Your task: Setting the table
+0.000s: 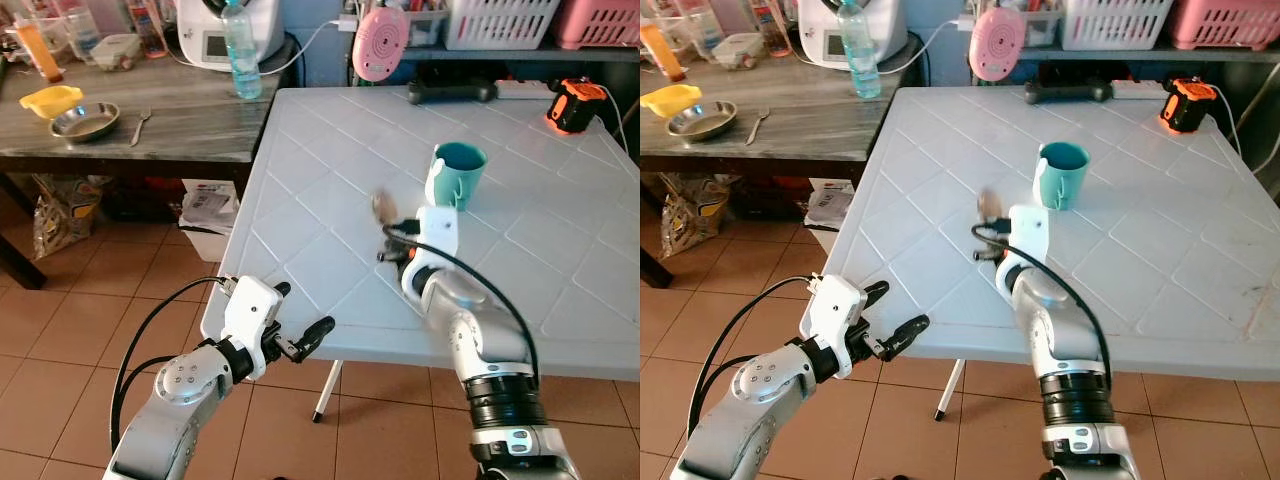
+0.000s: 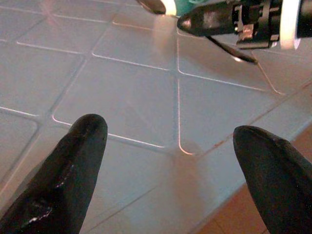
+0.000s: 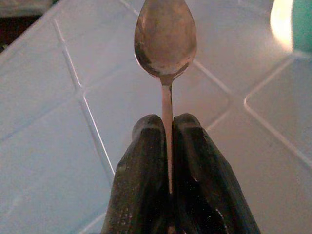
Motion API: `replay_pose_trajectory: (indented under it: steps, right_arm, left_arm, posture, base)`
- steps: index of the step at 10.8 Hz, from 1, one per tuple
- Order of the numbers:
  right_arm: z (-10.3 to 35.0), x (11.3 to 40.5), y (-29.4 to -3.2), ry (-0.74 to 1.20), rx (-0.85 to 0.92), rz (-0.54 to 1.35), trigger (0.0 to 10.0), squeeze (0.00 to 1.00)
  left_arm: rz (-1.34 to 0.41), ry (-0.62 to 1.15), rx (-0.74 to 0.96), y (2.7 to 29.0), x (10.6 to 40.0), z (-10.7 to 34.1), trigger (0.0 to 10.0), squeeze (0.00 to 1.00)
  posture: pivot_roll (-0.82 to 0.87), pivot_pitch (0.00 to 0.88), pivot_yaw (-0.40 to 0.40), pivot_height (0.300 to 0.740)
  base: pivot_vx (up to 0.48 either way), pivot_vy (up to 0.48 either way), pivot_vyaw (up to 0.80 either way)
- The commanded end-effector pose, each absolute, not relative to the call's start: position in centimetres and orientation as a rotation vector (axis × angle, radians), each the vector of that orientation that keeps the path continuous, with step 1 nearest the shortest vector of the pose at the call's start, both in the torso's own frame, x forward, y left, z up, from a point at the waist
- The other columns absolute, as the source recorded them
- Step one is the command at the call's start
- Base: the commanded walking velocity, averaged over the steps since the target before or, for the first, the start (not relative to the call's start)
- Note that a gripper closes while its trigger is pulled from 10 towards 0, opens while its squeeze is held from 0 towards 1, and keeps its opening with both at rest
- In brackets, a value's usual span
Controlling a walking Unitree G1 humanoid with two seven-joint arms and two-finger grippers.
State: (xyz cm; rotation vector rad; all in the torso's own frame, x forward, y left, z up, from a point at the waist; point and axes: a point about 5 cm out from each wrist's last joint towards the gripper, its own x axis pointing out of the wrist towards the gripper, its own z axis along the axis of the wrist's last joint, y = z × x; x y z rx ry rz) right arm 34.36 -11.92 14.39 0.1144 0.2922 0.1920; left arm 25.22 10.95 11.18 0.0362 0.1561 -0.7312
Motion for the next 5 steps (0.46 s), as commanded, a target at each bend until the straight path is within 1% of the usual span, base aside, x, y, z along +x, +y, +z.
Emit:
replay_pose_trajectory:
  steps: [1,3,4,5]
  right_arm:
    - [15.9,34.3,-11.5,0.224,0.095,0.213,0.0,0.0]
    - [17.0,33.4,-11.6,0.147,0.048,0.242,0.0,0.0]
    - [17.9,32.7,-11.7,0.088,0.03,0.261,0.0,0.0]
    - [18.2,32.4,-11.9,0.078,0.038,0.253,0.0,0.0]
  left_arm:
    - [-0.673,0.133,0.077,11.7,25.7,11.3,10.0,0.0]
    - [-0.569,0.098,0.077,12.7,26.1,11.5,10.0,0.0]
    - [-0.465,0.021,0.102,13.6,26.8,12.4,10.0,0.0]
    - [-0.405,-0.011,0.106,14.3,27.3,13.0,10.0,0.0]
  posture:
    - [0.02,0.064,0.06,0.74]
    - [0.02,0.065,0.054,0.74]
    - [0.02,0.065,0.05,0.74]
    - [0.02,0.063,0.049,0.74]
  base:
    - [0.0,0.0,0.0]
    - [0.0,0.0,0.0]
    - [0.0,0.0,0.0]
    - [0.0,0.0,0.0]
